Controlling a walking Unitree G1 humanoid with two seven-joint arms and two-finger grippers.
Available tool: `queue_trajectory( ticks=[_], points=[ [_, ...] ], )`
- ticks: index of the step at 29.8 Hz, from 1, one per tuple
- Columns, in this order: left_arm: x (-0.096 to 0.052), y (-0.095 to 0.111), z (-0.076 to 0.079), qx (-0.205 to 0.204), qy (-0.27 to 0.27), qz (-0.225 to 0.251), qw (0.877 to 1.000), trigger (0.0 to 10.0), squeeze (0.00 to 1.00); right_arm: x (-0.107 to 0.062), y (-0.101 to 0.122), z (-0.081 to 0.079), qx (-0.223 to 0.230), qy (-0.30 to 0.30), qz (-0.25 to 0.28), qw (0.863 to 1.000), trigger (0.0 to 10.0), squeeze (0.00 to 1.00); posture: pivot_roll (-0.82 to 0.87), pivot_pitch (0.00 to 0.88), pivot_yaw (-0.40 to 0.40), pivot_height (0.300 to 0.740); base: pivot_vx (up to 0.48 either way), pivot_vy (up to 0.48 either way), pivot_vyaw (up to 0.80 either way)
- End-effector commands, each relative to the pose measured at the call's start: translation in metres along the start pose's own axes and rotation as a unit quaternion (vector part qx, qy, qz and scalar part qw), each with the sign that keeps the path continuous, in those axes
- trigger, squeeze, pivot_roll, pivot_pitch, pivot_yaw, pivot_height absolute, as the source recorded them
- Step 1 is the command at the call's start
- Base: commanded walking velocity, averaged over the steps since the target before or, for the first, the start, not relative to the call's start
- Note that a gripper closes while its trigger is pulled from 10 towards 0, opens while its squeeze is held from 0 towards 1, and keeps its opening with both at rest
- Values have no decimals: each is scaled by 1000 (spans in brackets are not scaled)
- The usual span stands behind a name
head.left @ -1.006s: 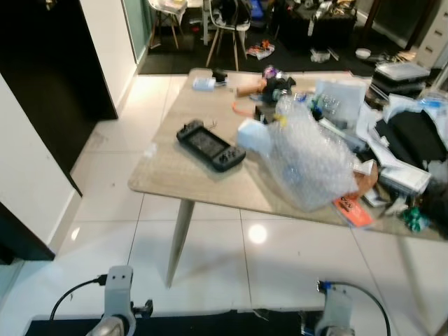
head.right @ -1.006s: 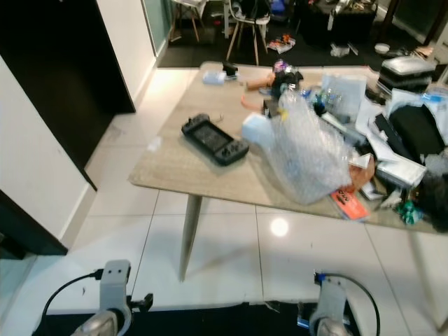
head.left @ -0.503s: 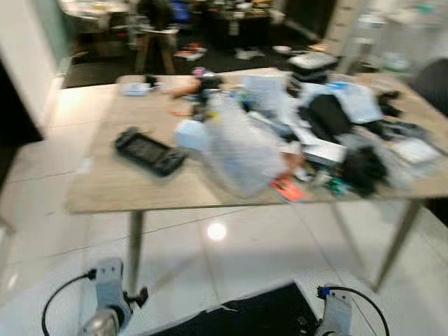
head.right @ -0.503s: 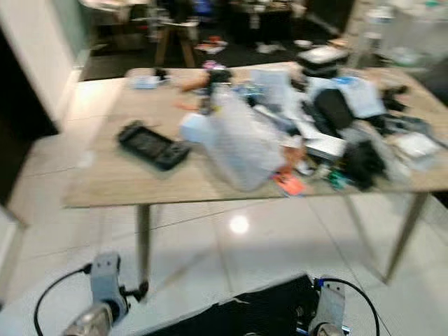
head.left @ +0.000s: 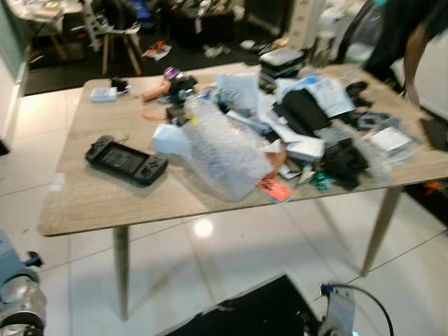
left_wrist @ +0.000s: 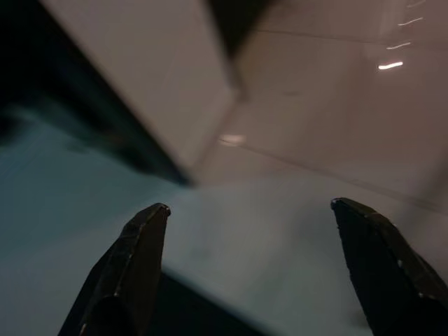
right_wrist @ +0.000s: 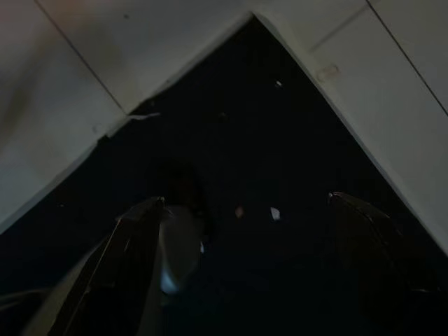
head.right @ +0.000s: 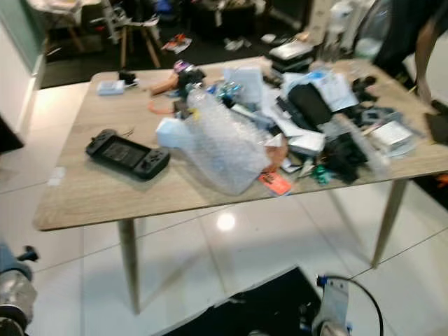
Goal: Picking trash to rubbish bin
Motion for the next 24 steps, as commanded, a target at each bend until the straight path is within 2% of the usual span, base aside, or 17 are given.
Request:
queue_trajectory(
  ticks=[1, 3, 5, 7, 8, 9, 10, 12, 13, 14, 16, 17, 18, 20, 21, 22, 24],
  points=[
    [2, -3, -17, 22, 39, -5, 999, 10000, 0, -1, -4, 3, 1, -5, -3, 1000, 10000, 0, -17, 69, 32, 740, 0, 0, 0],
    [5, 10, -29, -13, 67, 12, 998, 10000, 0, -1, -3, 3, 2, -4, -2, 1000, 10000, 0, -17, 69, 32, 740, 0, 0, 0],
    [11, 56, -33, -157, 58, 77, 983, 10000, 0, -1, -4, 4, 2, -5, -2, 1000, 10000, 0, -23, 73, 30, 740, 0, 0, 0],
    [11, 62, -32, -167, 52, 86, 981, 10000, 0, -1, -4, 4, 2, -5, -2, 1000, 10000, 0, -23, 73, 30, 740, 0, 0, 0],
    [12, 82, -25, -199, 21, 115, 973, 10000, 0, -1, -4, 5, 1, -5, -2, 1000, 10000, 0, -21, 75, 23, 740, 0, 0, 0],
    [5, 133, 1, -250, -78, 184, 948, 10000, 0, -1, -4, 5, -2, -5, -2, 1000, 10000, 0, -17, 76, 19, 740, 0, 0, 0],
    [-2, 158, 15, -267, -130, 219, 929, 10000, 0, -1, -3, 5, -5, -4, -2, 1000, 10000, 0, -13, 77, 15, 740, 0, 0, 0],
    [-12, 184, 31, -283, -189, 253, 906, 10000, 0, -1, -2, 5, -8, -2, -2, 1000, 10000, 0, -13, 77, 15, 740, 0, 0, 0],
    [-12, 184, 31, -283, -189, 253, 906, 10000, 0, -1, -2, 5, -8, -2, -2, 1000, 10000, 0, -13, 77, 15, 740, 0, 0, 0],
    [-25, 202, 48, -292, -256, 279, 878, 10000, 0, -1, -1, 5, -8, -2, -1, 1000, 10000, 0, -14, 77, 15, 740, 0, 0, 0],
    [-69, 234, 90, -282, -421, 337, 793, 10000, 0, 0, 2, 4, -10, 0, 1, 1000, 10000, 0, -19, 74, 15, 740, 0, 0, -625],
    [-87, 242, 102, -274, -472, 353, 759, 10000, 0, 0, 3, 4, -10, 0, 2, 1000, 10000, 0, -21, 72, 13, 740, 0, 0, -781],
    [-87, 242, 102, -274, -472, 353, 759, 10000, 0, 0, 3, 4, -10, 0, 2, 1000, 10000, 0, -21, 72, 13, 740, 0, 0, -781],
    [-133, 242, 129, -224, -570, 379, 693, 10000, 0, 0, 4, 4, -9, -1, 3, 1000, 10000, 0, -24, 70, 12, 740, 0, 0, -684],
    [-147, 239, 137, -207, -596, 383, 675, 10000, 0, 0, 4, 5, -9, -2, 4, 1000, 10000, 0, -24, 70, 12, 740, 0, 0, 0],
    [-147, 239, 137, -207, -596, 383, 675, 10000, 0, 0, 4, 5, -9, -2, 4, 1000, 10000, 0, -24, 70, 12, 740, 0, 0, 0],
    [-167, 229, 156, -167, -627, 383, 657, 10000, 0, 0, 4, 6, -13, -3, 3, 1000, 10000, 0, -25, 68, 8, 740, 0, 0, 0]
  ],
)
Point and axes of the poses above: a point about 5 cm out from each wrist's last joint towards the gripper, its own x axis pointing out of the wrist towards the gripper, its own y axis along the axis of the wrist's last joint, z = x × y, the point moved 5 cm from there along x, pointing out of the wrist towards the gripper, and after that the axes turned 6 degrees about x, right-handed, at the moved point
